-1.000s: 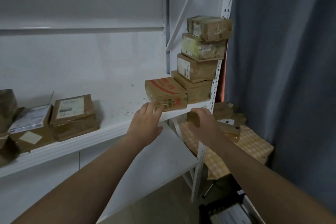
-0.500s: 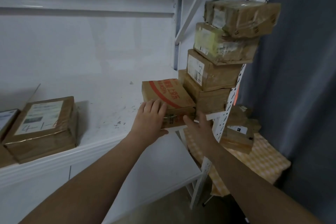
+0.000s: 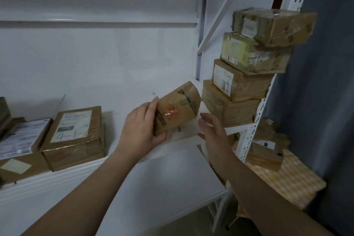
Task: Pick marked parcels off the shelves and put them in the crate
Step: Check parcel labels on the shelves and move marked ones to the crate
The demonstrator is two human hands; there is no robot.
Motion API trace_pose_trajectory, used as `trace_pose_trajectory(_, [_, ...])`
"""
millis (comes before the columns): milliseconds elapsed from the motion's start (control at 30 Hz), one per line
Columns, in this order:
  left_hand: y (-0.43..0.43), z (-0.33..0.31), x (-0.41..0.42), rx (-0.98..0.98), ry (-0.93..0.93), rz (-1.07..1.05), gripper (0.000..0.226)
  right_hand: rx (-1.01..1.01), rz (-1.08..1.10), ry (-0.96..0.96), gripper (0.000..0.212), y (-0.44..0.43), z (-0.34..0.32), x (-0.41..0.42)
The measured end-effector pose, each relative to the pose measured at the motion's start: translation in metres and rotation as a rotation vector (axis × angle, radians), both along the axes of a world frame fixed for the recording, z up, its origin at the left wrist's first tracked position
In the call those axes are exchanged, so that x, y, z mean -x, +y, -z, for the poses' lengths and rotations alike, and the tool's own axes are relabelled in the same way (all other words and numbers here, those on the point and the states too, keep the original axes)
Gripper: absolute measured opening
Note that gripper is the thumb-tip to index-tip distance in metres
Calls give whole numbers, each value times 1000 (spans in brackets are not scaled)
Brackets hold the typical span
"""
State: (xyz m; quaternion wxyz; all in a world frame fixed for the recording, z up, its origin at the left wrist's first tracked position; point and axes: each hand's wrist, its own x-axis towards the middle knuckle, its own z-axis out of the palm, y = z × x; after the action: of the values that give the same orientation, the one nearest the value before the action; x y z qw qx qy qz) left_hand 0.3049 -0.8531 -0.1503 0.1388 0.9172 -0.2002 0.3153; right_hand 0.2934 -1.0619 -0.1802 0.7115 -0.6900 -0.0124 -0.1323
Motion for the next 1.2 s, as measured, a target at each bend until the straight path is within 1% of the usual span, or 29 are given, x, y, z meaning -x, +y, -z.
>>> trace_pose_trajectory(67, [12, -20, 7, 284, 116, 58, 97, 112, -4, -49, 42, 1, -14, -6])
trace_pose_trajectory(133, [20, -32, 13, 492, 179, 120, 83, 173, -42, -116, 56, 2, -27, -15])
trace_pose_trajectory(200, [27, -34, 13, 636, 198, 158, 70, 212, -63, -110, 61, 4, -35, -23])
trace_pose_trajectory(300, [32, -37, 13, 880, 321, 222, 62, 215, -88, -96, 66, 8, -38, -25])
trace_pose_trajectory(333, [33, -38, 14, 935, 344, 242, 59, 217, -89, -104, 67, 10, -39, -25])
trace_pose_trajectory(400, [36, -37, 15, 964, 348, 244, 54, 225, -88, -113, 69, 13, -40, -24])
trace_pose_trajectory(500, [40, -35, 13, 961, 333, 212, 53, 235, -77, -120, 71, 17, -38, -26])
trace_pose_trajectory(600, [39, -35, 15, 961, 312, 231, 48, 225, -52, -107, 71, 19, -37, -27])
trace_pose_trajectory(667, [39, -35, 14, 912, 296, 243, 41, 199, -6, -104, 75, 20, -36, -25])
trace_pose_trajectory(700, [40, -35, 13, 890, 308, 244, 41, 195, 34, -99, 80, 21, -35, -25])
trace_pose_trajectory(733, [42, -34, 9, 880, 353, 236, 48, 203, 68, -92, 85, 21, -34, -23])
trace_pose_trajectory(800, [47, -35, 5, 905, 459, 196, 71, 233, 84, -87, 96, 21, -30, -20])
trace_pose_trajectory(833, [48, -37, 4, 906, 467, 185, 76, 262, 89, -97, 102, 21, -27, -18])
trace_pose_trajectory(867, [49, -40, 5, 868, 432, 177, 77, 333, 117, -125, 109, 21, -27, -17])
trace_pose_trajectory(900, [48, -45, 6, 777, 359, 176, 77, 450, 168, -170, 115, 20, -30, -15])
trace_pose_trajectory(933, [47, -51, 7, 643, 262, 169, 77, 597, 229, -227, 116, 21, -36, -13])
trace_pose_trajectory(967, [46, -57, 5, 494, 155, 159, 75, 748, 285, -313, 114, 21, -45, -11])
trace_pose_trajectory(1033, [43, -70, 2, 234, -22, 153, 70, 1037, 363, -545, 106, 24, -69, -9])
trace_pose_trajectory(1067, [42, -76, 0, 115, -80, 169, 68, 1163, 388, -641, 104, 26, -80, -10])
trace_pose_trajectory(1100, [40, -81, -3, -4, -129, 200, 67, 1271, 391, -698, 104, 26, -87, -14])
trace_pose_trajectory(1133, [36, -85, -6, -124, -167, 238, 65, 1365, 370, -717, 104, 26, -93, -16])
trace_pose_trajectory(1200, [30, -91, -8, -316, -207, 321, 65, 1471, 290, -713, 105, 25, -100, -19])
